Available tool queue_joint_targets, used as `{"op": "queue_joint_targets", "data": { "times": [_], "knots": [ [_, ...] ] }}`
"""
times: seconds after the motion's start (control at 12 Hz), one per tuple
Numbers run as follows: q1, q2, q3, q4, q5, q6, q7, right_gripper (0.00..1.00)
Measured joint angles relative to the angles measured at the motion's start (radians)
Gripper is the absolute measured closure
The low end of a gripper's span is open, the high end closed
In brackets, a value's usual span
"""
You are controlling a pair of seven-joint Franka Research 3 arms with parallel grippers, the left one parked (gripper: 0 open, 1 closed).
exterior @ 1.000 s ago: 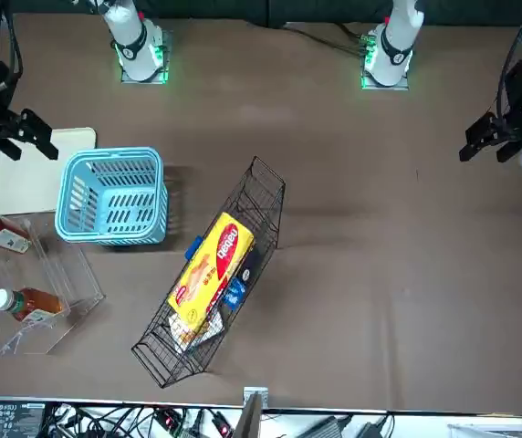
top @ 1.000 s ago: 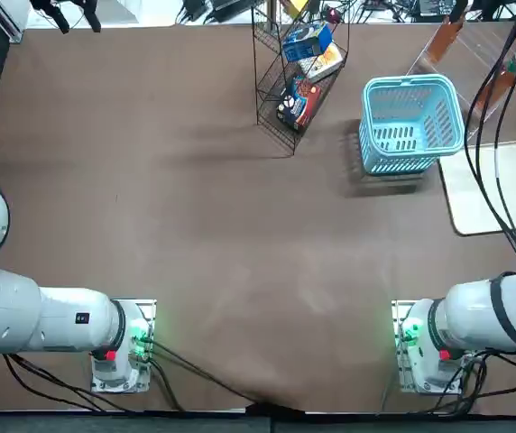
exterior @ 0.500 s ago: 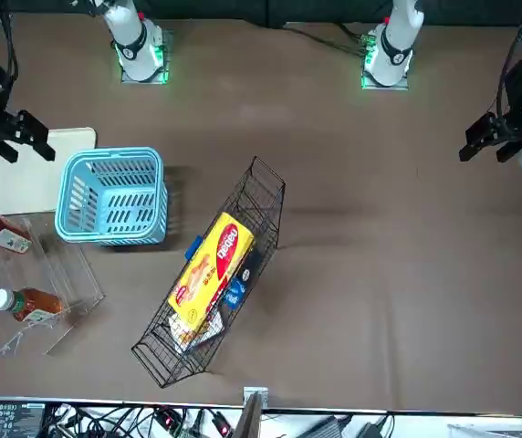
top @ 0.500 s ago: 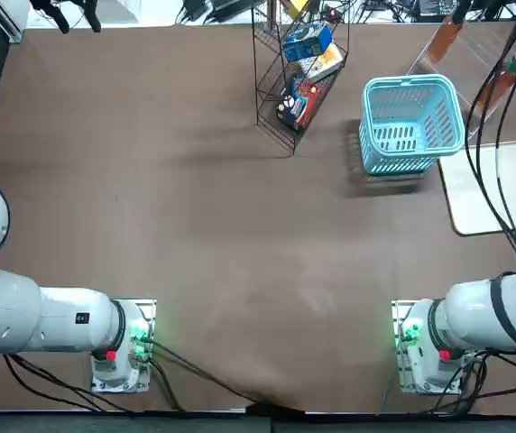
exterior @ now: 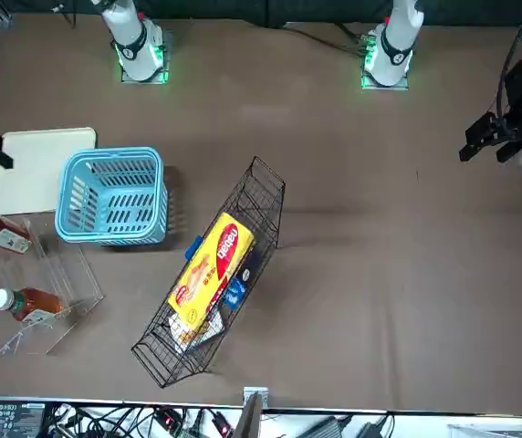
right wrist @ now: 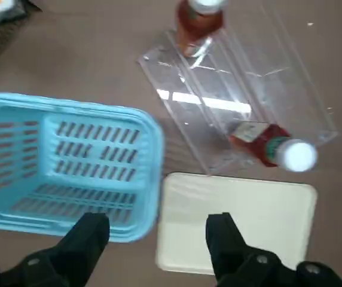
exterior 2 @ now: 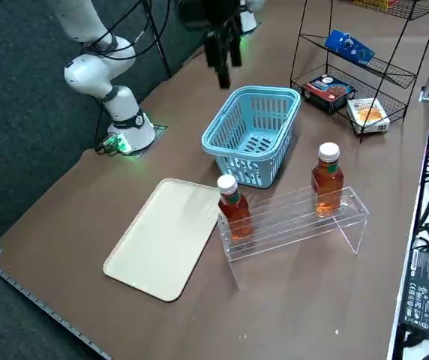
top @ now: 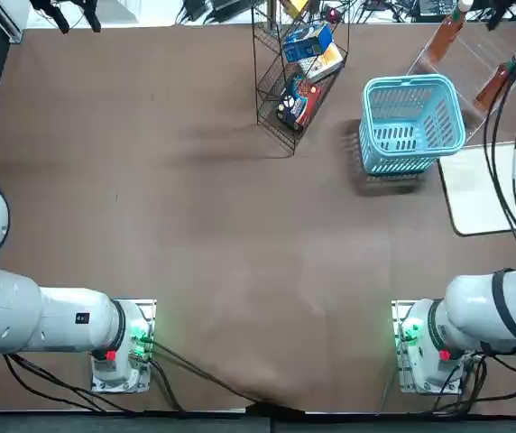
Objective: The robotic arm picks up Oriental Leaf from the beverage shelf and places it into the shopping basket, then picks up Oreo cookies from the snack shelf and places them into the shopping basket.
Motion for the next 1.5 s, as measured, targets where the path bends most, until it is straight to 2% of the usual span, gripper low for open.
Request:
{"op": "queue_joint_targets", "data": {
  "times": [0.25,0.58,0.67,0.83,1.08,1.5],
  "knots": [
    [-0.086,0.051,-0.004,0.043,0.0,0.022,-0.153,0.0],
    [-0.138,0.15,-0.004,0.167,0.0,0.023,-0.354,0.0],
    [-0.157,0.207,-0.004,0.227,0.0,0.024,-0.479,0.0],
    [-0.177,0.255,-0.004,0.265,0.0,0.04,-0.572,0.0],
    [-0.196,0.303,-0.004,0.282,0.0,0.076,-0.634,0.0],
    [-0.199,0.352,-0.003,0.282,0.0,0.147,-0.643,0.0]
  ]
}}
